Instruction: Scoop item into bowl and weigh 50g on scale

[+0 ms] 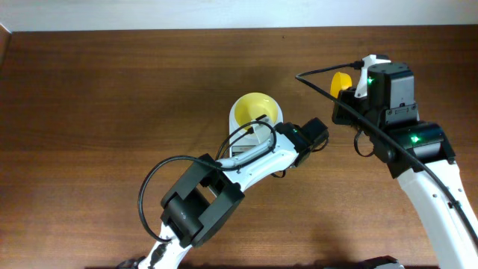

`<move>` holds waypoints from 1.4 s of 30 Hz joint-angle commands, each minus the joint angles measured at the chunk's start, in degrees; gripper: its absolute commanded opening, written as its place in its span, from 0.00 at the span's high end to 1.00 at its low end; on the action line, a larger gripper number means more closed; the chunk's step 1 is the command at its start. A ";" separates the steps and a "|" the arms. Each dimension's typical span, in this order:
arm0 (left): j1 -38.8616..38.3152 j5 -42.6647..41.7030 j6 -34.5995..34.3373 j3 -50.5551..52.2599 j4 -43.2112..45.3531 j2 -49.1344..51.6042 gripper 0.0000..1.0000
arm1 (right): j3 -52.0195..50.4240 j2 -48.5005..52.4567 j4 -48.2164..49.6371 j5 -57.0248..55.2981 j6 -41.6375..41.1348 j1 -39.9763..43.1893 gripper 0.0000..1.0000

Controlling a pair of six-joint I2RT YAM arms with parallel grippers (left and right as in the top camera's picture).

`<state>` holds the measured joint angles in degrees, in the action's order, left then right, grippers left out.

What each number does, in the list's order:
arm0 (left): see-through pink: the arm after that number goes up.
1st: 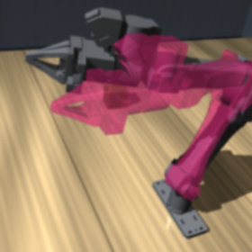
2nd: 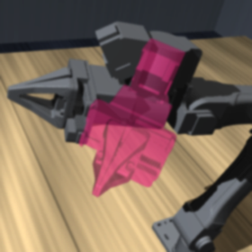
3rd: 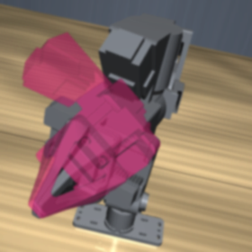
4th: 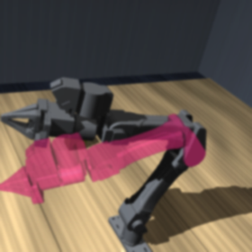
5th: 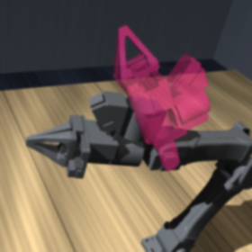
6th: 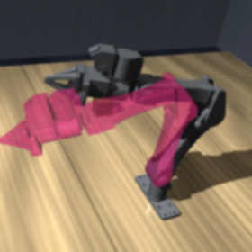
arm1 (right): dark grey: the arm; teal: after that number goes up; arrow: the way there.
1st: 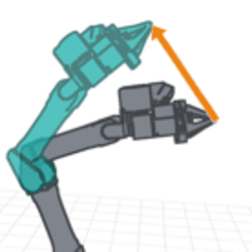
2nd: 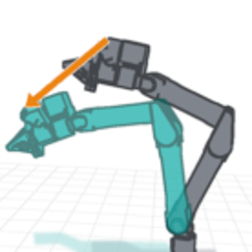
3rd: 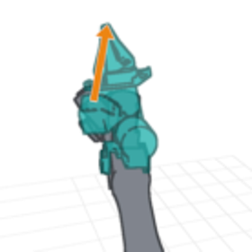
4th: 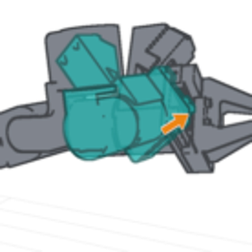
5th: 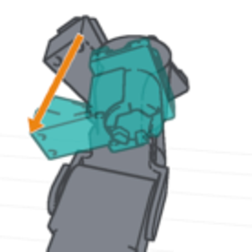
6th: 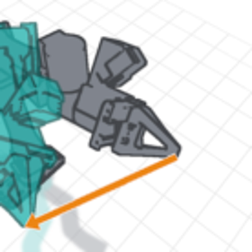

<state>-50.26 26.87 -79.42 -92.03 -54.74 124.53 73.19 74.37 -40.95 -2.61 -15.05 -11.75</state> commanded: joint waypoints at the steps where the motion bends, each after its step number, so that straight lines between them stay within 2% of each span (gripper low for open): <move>1: 0.09 1.46 -0.74 0.17 0.04 1.05 1.00 | 1.07 0.37 -0.02 -1.11 -0.42 0.26 0.96; 42: 0.07 2.08 -0.72 0.17 0.07 2.12 1.00 | 1.07 0.37 -0.85 -1.11 -0.42 0.26 0.96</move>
<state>-50.28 28.53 -79.42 -92.03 -54.76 125.01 73.19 74.37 -41.87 -2.61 -15.05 -11.75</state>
